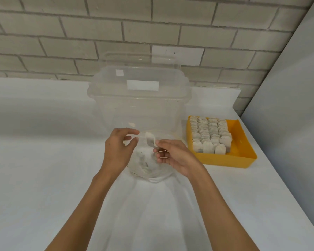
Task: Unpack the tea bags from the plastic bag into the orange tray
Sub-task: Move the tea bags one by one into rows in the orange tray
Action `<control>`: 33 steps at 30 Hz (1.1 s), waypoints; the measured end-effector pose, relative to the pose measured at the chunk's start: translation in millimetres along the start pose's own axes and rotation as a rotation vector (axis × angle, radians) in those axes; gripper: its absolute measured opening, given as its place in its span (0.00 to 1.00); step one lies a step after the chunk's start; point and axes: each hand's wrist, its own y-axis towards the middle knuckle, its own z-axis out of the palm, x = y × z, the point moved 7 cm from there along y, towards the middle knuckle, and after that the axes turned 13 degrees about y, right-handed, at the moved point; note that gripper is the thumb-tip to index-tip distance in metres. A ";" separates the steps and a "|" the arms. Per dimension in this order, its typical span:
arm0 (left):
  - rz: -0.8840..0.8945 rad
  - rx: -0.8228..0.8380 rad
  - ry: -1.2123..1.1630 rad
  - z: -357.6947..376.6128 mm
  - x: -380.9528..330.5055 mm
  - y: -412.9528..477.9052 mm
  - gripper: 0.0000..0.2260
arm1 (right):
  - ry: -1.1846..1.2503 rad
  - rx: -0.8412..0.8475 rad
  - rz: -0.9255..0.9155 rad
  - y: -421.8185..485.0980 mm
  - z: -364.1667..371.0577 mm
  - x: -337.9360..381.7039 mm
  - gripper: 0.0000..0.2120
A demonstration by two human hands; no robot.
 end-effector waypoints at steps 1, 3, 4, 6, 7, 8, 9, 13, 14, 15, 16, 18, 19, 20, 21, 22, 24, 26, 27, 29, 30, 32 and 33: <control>-0.015 0.049 -0.065 1.5 -4.6 0.1 0.07 | 0.103 0.022 0.036 -2.8 -0.3 -0.2 0.06; -0.024 0.160 -0.159 7.4 -13.0 0.0 0.08 | 0.233 0.059 0.097 -7.5 1.0 -1.7 0.06; -0.018 0.208 -0.189 10.5 -16.5 -0.1 0.08 | 0.266 0.079 0.120 -9.0 2.0 -3.1 0.07; -0.017 0.271 -0.256 14.7 -21.3 -0.2 0.08 | 0.289 0.111 0.145 -10.8 4.5 -5.8 0.08; -0.018 0.287 -0.287 15.5 -22.6 -0.3 0.07 | 0.290 0.120 0.151 -10.9 5.6 -7.1 0.09; -0.016 0.292 -0.303 15.3 -23.2 0.0 0.06 | 0.283 0.123 0.149 -10.7 6.7 -7.9 0.11; -0.009 0.288 -0.302 13.9 -23.6 0.8 0.05 | 0.268 0.122 0.139 -10.3 7.1 -8.1 0.12; 0.082 0.224 -0.160 0.9 -24.6 7.3 0.03 | -0.044 0.024 -0.006 -5.3 2.1 -1.3 0.14; 0.116 0.211 -0.104 -2.8 -25.6 9.0 0.03 | -0.206 -0.026 -0.074 -2.8 0.1 3.1 0.11; 0.142 0.204 -0.050 -5.9 -25.7 10.8 0.03 | -0.387 -0.070 -0.152 0.6 -0.9 7.5 0.09; 0.158 0.202 -0.002 -8.0 -25.2 12.6 0.04 | -0.580 -0.089 -0.231 4.3 0.6 11.6 0.08; 0.160 0.209 0.078 -10.0 -20.7 15.0 0.05 | -0.922 -0.032 -0.302 13.9 10.7 8.1 0.11; 0.159 0.218 0.117 -9.5 -17.7 15.2 0.05 | -1.041 0.020 -0.278 19.1 15.2 0.7 0.13; 0.161 0.228 0.152 -8.2 -14.8 14.5 0.05 | -1.130 0.070 -0.224 23.7 18.4 -9.5 0.14; 0.164 0.237 0.181 -6.7 -11.9 13.2 0.04 | -1.200 0.115 -0.163 28.0 20.6 -19.9 0.15; 0.166 0.246 0.198 -5.1 -8.9 11.6 0.04 | -1.256 0.143 -0.113 31.7 22.1 -29.2 0.16; 0.167 0.261 0.209 -3.0 -3.8 7.8 0.04 | -1.334 0.162 -0.076 37.8 23.7 -41.6 0.19; 0.168 0.263 0.215 -2.7 0.3 4.4 0.05 | -1.354 0.152 -0.081 42.4 23.7 -48.0 0.19; 0.167 0.262 0.215 -3.0 2.2 3.1 0.05 | -1.347 0.147 -0.089 43.5 23.5 -49.1 0.18; 0.165 0.259 0.207 -3.8 5.5 1.2 0.05 | -1.328 0.142 -0.113 42.4 23.5 -48.0 0.14; 0.163 0.258 0.203 -4.1 6.9 0.6 0.05 | -1.310 0.135 -0.124 41.0 23.0 -46.8 0.12; 0.156 0.259 0.200 -4.1 9.5 0.7 0.05 | -1.261 0.113 -0.133 38.8 21.5 -43.7 0.09; 0.152 0.260 0.201 -4.0 10.3 0.6 0.05 | -1.219 0.101 -0.135 37.8 20.9 -41.7 0.08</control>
